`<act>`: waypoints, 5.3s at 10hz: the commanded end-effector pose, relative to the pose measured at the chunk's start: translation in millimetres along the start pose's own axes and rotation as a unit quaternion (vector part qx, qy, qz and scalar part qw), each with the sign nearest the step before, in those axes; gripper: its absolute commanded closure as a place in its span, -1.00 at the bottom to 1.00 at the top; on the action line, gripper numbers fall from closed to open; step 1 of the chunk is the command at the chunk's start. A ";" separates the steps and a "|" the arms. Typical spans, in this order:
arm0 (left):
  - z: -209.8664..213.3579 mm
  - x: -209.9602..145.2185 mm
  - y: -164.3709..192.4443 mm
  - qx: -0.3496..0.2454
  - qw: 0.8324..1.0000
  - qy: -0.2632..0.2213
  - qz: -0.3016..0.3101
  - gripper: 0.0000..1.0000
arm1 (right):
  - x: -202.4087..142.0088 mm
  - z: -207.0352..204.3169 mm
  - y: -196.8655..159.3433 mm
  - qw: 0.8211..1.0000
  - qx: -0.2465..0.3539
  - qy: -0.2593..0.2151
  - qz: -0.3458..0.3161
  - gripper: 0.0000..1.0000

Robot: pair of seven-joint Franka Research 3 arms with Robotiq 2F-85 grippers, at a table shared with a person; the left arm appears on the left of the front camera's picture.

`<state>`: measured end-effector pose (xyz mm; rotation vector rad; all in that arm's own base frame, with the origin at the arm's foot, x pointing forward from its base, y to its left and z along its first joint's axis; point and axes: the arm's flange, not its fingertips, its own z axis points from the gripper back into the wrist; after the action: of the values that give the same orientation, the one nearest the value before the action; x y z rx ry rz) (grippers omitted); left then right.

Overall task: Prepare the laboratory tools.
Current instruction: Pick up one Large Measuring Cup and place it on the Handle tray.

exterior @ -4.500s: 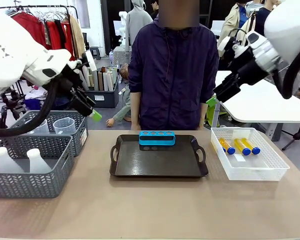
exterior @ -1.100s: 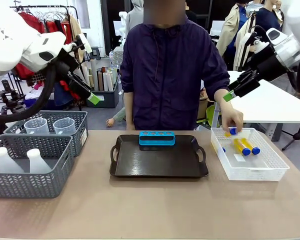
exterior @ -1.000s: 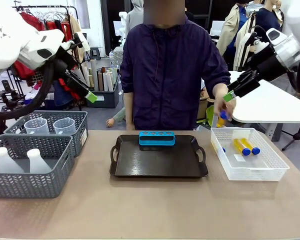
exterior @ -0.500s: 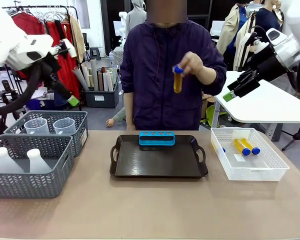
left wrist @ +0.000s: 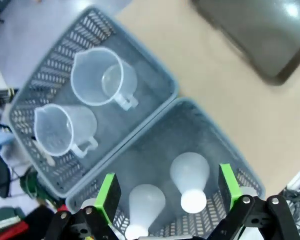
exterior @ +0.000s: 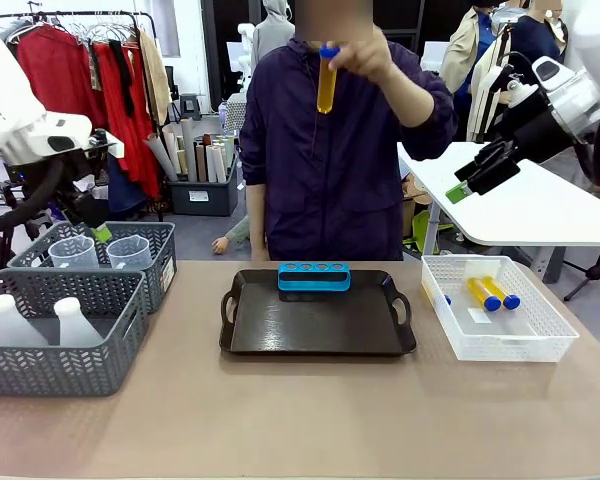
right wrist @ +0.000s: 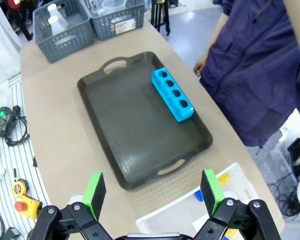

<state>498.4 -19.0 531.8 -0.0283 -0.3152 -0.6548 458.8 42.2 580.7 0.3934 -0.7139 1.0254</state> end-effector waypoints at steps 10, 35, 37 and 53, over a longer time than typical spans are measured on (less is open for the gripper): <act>-53.8 28.3 82.2 0.109 0.956 0.155 0.225 -1.00 | 0.9 0.1 0.0 1.000 0.003 -0.006 0.001 -1.00; -144.5 -22.2 158.0 0.024 0.959 0.112 0.259 1.00 | 0.9 0.1 0.0 1.000 0.003 -0.006 0.001 -1.00; -134.3 -19.1 150.9 0.011 0.962 0.109 0.249 1.00 | 0.9 0.1 0.0 1.000 0.003 -0.006 0.001 -1.00; 201.6 124.7 19.0 0.094 0.987 0.058 0.119 1.00 | 0.9 0.1 0.0 1.000 0.003 -0.006 0.001 -1.00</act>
<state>536.4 -50.6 753.9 0.1324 -0.2709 -0.3784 458.8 42.0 580.4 0.3930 -0.7125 1.0249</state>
